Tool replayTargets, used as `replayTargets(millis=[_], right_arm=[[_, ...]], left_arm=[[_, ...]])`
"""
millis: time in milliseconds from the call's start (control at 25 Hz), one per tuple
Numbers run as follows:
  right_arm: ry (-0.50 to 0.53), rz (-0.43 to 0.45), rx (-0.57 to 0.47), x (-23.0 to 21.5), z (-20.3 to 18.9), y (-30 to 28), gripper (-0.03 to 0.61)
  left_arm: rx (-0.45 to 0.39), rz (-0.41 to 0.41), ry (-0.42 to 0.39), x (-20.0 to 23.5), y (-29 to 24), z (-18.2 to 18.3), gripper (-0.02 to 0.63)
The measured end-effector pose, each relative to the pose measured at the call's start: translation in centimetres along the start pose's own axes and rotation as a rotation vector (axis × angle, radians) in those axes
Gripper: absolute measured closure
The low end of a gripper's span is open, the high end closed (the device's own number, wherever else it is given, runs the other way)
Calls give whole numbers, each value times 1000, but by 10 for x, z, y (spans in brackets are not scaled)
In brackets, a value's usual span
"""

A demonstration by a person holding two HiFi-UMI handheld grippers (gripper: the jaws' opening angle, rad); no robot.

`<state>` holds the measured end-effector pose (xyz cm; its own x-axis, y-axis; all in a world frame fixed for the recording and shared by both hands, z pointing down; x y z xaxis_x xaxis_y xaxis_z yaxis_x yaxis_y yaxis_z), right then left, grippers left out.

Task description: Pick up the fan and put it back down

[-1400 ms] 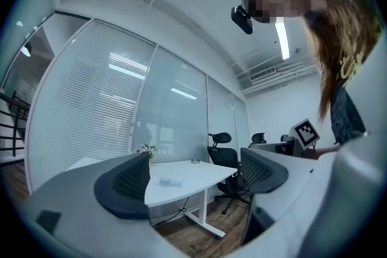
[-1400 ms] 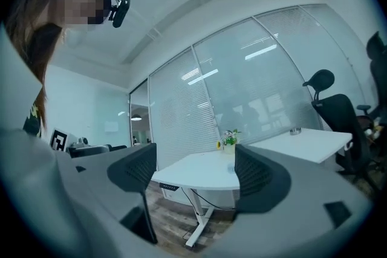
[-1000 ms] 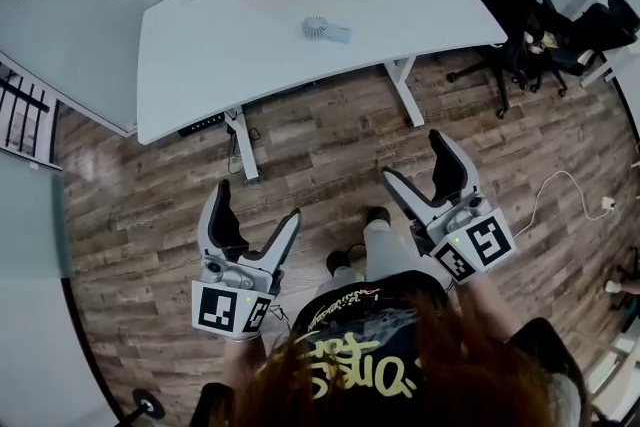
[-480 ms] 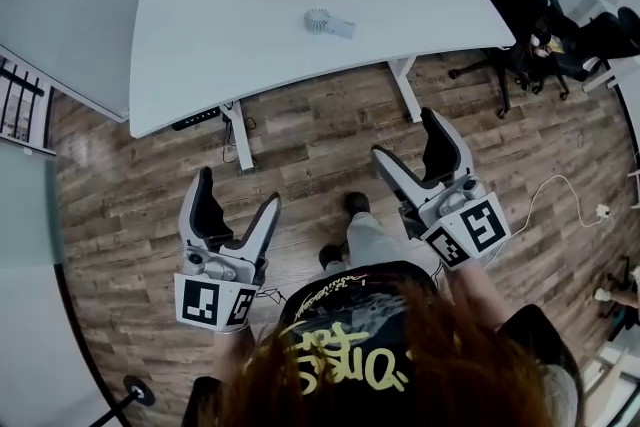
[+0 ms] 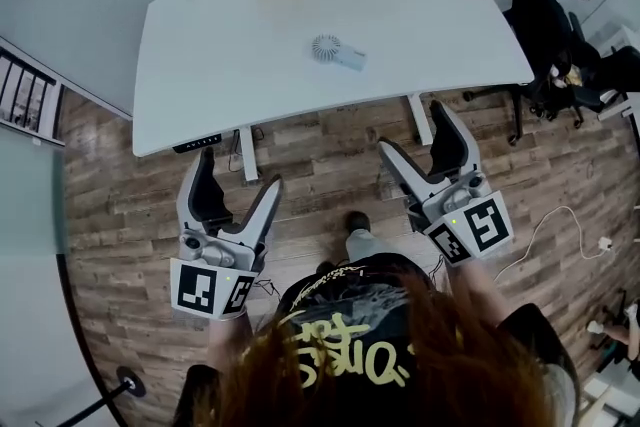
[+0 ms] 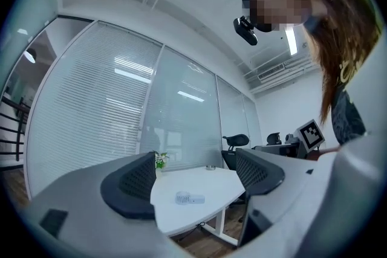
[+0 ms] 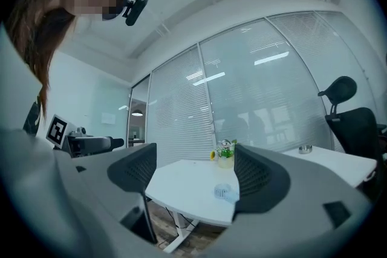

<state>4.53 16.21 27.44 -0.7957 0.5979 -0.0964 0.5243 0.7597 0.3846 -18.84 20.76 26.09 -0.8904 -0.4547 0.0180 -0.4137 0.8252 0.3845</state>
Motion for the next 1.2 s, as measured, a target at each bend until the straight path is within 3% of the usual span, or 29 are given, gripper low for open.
replayTargets(millis=[240,520,800,1200], right_arm=[[-12,28,-10,-46,-2,-28,193],[-31,83,32,-79,-21,-44,194],[-74,101,36,-72,-35,-64,193],[-66,123,27,-76,-30,-78,194]], left_arm=[[-7,31,-23,1,-46,-12,201],[-38,131,-21,6,-72,-22,201],[41,147,-28,19,-67,-43,201],[6,118,-57,23,-94,-32,202]])
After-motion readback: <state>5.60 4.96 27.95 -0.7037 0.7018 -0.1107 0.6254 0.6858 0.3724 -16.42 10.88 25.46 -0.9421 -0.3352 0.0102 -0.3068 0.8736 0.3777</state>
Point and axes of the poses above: the fingertips, and each gripper's own axes: y backward along the fingers, x to its left, z out of its top, the point moved 2 cm from there along y, backward along the fingers, and after that the axes turned 15 degrees about -x, right-handed, at the moved point
